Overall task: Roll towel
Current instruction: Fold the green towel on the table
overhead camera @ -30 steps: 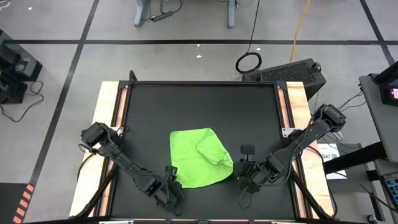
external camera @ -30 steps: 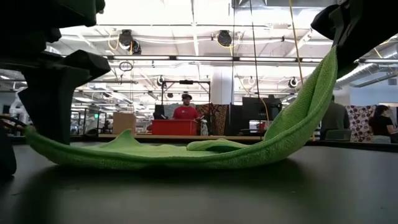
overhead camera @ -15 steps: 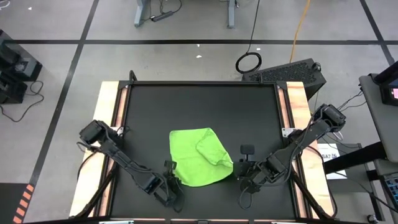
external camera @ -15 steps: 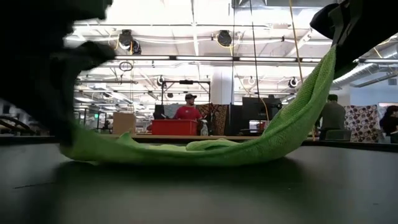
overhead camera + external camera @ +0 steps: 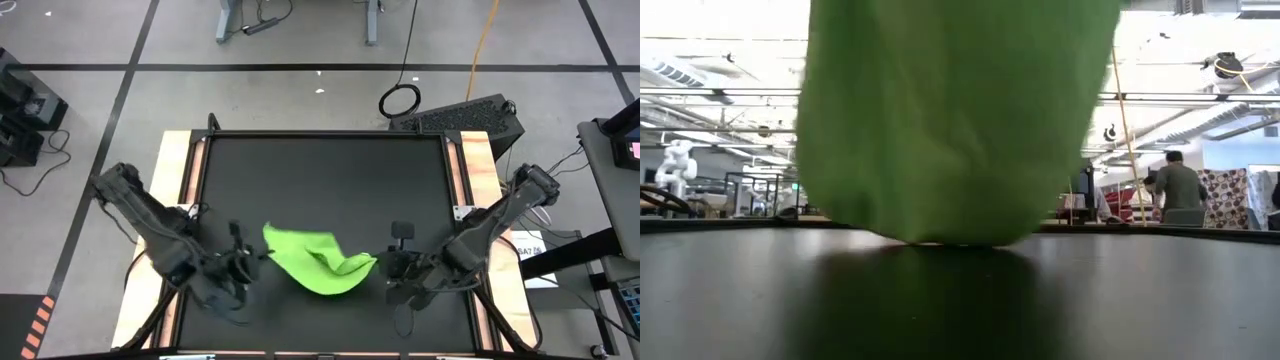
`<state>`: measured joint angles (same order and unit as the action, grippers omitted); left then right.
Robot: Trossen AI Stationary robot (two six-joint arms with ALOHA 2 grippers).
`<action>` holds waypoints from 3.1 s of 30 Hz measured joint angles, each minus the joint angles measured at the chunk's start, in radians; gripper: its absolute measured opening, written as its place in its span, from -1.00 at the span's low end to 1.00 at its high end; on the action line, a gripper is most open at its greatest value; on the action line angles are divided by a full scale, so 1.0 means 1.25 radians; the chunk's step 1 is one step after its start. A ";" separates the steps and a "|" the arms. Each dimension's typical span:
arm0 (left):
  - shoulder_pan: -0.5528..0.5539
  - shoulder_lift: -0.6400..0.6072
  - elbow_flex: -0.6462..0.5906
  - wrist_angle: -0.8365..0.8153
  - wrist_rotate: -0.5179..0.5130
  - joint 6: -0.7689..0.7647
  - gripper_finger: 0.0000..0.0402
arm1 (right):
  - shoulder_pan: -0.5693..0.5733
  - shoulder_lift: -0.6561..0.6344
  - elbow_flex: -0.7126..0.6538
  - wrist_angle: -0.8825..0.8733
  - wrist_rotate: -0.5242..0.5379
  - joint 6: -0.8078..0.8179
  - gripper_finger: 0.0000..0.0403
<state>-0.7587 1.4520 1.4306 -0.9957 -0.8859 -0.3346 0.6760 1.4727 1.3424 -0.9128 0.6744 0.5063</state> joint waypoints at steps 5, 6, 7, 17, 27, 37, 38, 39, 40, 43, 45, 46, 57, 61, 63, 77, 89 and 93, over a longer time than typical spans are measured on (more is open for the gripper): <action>-0.052 -0.064 0.058 0.073 -0.107 0.099 -0.99 | 0.030 -0.042 0.107 -0.002 0.071 0.017 -1.00; -0.064 -0.073 0.064 0.096 -0.120 0.128 -0.99 | 0.039 -0.051 0.123 0.007 0.072 0.016 -1.00; -0.076 -0.081 0.068 0.124 -0.130 0.156 -0.99 | 0.048 -0.059 0.140 0.020 0.072 0.010 -1.00; -0.074 -0.093 0.081 0.065 -0.167 0.111 -0.99 | 0.086 -0.100 0.204 -0.188 0.063 0.206 -1.00; -0.043 -0.059 0.081 0.013 0.014 0.041 -0.99 | 0.094 -0.073 0.204 -0.263 0.047 0.355 -1.00; -0.010 -0.023 0.081 -0.159 -0.060 -0.104 -0.99 | 0.088 -0.072 0.204 -0.270 0.111 0.456 -1.00; -0.007 -0.021 0.081 -0.155 -0.046 -0.102 -0.99 | 0.088 -0.070 0.204 -0.267 0.099 0.462 -1.00; -0.004 -0.019 0.081 -0.148 -0.029 -0.099 -0.99 | 0.088 -0.069 0.204 -0.263 0.089 0.465 -1.00; -0.002 -0.019 0.081 -0.141 -0.011 -0.094 -0.99 | 0.088 -0.069 0.204 -0.256 0.083 0.466 -1.00; 0.004 -0.018 0.081 -0.118 0.039 -0.081 -0.99 | 0.089 -0.068 0.204 -0.226 0.064 0.454 -1.00; 0.004 -0.018 0.081 -0.108 0.047 -0.080 -0.99 | 0.094 -0.068 0.204 -0.190 0.045 0.426 -1.00; 0.003 -0.018 0.081 -0.107 0.048 -0.080 -0.99 | 0.099 -0.068 0.204 -0.177 0.040 0.414 -1.00; 0.125 -0.012 0.081 -0.265 0.043 -0.131 -0.99 | 0.015 -0.071 0.196 -0.478 -0.039 0.533 -1.00; 0.239 0.023 0.081 -0.312 0.054 -0.104 -0.99 | -0.081 -0.075 0.141 -0.518 -0.089 0.494 -1.00; 0.294 0.052 0.081 -0.312 0.064 -0.059 -0.99 | -0.126 -0.076 0.107 -0.498 -0.106 0.440 -1.00; 0.478 0.320 0.081 -0.335 0.079 0.096 -0.99 | -0.353 -0.072 -0.225 -0.271 -0.164 0.222 -1.00; 0.459 0.329 -0.019 -0.327 0.077 0.107 -0.99 | -0.289 -0.072 -0.271 -0.113 -0.167 0.171 -1.00; 0.435 0.329 -0.075 -0.291 0.077 0.106 -0.99 | -0.257 -0.072 -0.271 -0.084 -0.169 0.170 -1.00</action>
<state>-0.2150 1.8633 1.3368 -1.3591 -0.7895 -0.2016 0.3544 1.3823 1.0031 -1.0177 0.4638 0.7185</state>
